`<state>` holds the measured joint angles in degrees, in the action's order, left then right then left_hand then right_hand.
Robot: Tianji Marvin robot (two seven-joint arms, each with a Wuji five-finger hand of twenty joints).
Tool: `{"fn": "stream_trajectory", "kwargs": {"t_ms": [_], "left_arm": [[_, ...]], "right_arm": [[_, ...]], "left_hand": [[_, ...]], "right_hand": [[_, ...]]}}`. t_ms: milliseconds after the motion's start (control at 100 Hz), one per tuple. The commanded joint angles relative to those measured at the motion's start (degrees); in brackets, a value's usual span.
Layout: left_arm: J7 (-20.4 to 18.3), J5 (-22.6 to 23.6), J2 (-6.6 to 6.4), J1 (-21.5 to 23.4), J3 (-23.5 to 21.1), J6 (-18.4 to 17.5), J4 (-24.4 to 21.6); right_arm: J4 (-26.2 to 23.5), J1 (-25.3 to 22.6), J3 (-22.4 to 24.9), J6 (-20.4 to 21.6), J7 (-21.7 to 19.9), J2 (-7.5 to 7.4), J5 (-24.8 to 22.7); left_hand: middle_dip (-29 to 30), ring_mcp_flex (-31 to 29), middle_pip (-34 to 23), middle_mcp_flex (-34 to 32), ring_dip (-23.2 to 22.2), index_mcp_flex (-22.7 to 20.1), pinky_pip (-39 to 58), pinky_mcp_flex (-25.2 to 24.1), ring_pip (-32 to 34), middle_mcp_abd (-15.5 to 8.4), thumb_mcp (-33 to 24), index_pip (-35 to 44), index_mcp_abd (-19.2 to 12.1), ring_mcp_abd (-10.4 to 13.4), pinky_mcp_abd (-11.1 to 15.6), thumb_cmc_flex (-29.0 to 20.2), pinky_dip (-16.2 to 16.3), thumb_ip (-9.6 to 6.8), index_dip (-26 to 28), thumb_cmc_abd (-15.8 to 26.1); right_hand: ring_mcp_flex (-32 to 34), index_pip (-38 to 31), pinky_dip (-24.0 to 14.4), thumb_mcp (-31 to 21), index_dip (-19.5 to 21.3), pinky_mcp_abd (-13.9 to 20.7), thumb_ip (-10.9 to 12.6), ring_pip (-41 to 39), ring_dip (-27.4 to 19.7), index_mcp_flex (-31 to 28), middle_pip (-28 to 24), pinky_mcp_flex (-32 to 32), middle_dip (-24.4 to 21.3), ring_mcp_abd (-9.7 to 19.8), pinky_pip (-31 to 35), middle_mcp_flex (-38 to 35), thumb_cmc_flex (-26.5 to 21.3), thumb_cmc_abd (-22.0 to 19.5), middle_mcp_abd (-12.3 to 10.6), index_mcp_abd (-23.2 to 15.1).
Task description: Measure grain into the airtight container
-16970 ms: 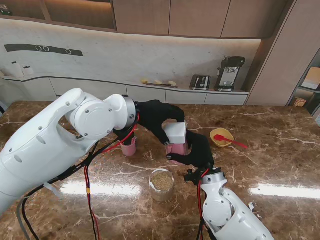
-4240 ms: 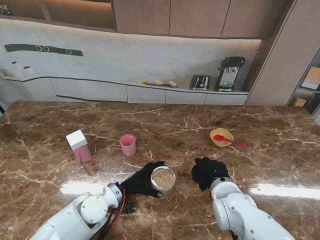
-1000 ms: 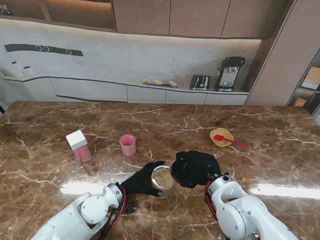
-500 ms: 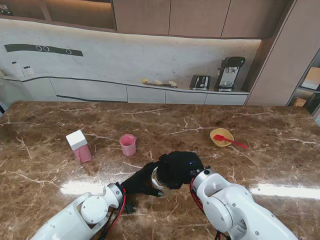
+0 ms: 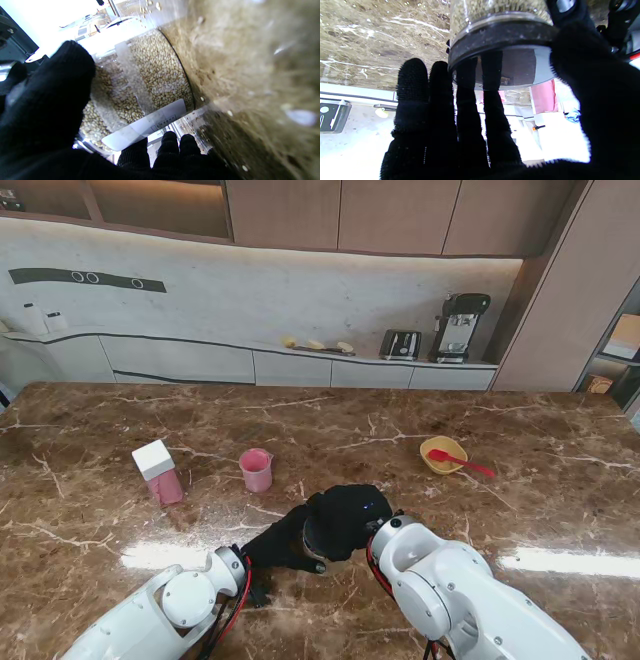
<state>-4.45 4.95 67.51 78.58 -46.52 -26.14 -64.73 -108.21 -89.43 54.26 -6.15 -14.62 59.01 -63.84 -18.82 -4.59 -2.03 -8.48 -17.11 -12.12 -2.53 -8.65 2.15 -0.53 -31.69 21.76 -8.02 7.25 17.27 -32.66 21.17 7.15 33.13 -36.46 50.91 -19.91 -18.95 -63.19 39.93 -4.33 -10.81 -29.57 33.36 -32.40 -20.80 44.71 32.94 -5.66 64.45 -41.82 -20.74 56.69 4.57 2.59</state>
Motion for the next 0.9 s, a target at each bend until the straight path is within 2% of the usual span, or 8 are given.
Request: {"fn": "stream_trajectory", "kwargs": {"t_ms": [0, 220, 620, 890], "left_arm": [[-0.7, 0.5, -0.40, 1.8, 0.9, 1.4, 4.1], [-0.7, 0.4, -0.40, 1.8, 0.9, 1.3, 4.2], [-0.5, 0.4, -0.31, 1.7, 1.0, 1.2, 4.4], [-0.5, 0.4, -0.33, 1.8, 0.9, 1.3, 4.3]], "right_arm": [[0.5, -0.7, -0.3, -0.1, -0.8, 0.02, 0.1], [0.9, -1.5, -0.3, 0.4, 1.9, 0.23, 0.0], [2.1, -0.5, -1.6, -0.8, 0.7, 0.05, -0.3], [1.2, -2.1, -0.4, -0.2, 0.6, -0.03, -1.1]], "left_hand": [[-0.9, 2.5, 0.4, 1.7, -0.6, -0.4, 6.8, 5.1, -0.4, -0.2, -0.6, 2.8, -3.6, -10.3, -23.8, -1.1, 0.8, -3.99, 0.2, 7.2], [-1.0, 2.5, 0.3, 1.7, -0.7, -0.5, 6.8, 5.1, -0.4, -0.2, -0.7, 2.9, -3.7, -10.3, -23.8, -1.1, 0.9, -4.01, 0.2, 7.2], [-1.1, 2.6, 0.3, 1.7, -0.8, -0.5, 6.8, 5.1, -0.4, -0.2, -0.9, 2.9, -3.7, -10.3, -23.8, -1.0, 1.0, -3.97, 0.2, 7.2], [-1.1, 2.6, 0.4, 1.7, -0.8, -0.5, 6.7, 5.1, -0.4, -0.2, -1.0, 2.9, -3.6, -10.3, -23.7, -1.1, 0.9, -3.96, 0.2, 7.2]], "right_hand": [[1.9, -4.7, 0.7, -10.2, 2.5, 1.9, 6.9, -1.5, 1.1, -2.0, -5.1, -0.5, 2.7, 3.6, 0.1, -2.5, -7.6, -9.7, -5.8, -2.5], [2.0, -4.8, 0.6, -10.5, 2.6, 2.0, 6.9, -1.5, 1.0, -2.2, -5.3, -0.5, 2.7, 3.8, 0.0, -2.6, -7.7, -9.5, -6.0, -2.5], [1.4, -4.5, 0.6, -10.0, 2.5, 2.0, 6.8, -1.2, 0.7, -1.6, -5.0, -0.9, 2.4, 3.8, -0.4, -2.0, -7.6, -10.1, -6.0, -2.5], [1.1, -4.3, 0.6, -9.4, 2.4, 1.8, 6.7, -0.8, 0.4, -1.4, -4.8, -1.3, 2.1, 3.7, -0.8, -1.7, -7.2, -10.0, -6.0, -2.6]]}}
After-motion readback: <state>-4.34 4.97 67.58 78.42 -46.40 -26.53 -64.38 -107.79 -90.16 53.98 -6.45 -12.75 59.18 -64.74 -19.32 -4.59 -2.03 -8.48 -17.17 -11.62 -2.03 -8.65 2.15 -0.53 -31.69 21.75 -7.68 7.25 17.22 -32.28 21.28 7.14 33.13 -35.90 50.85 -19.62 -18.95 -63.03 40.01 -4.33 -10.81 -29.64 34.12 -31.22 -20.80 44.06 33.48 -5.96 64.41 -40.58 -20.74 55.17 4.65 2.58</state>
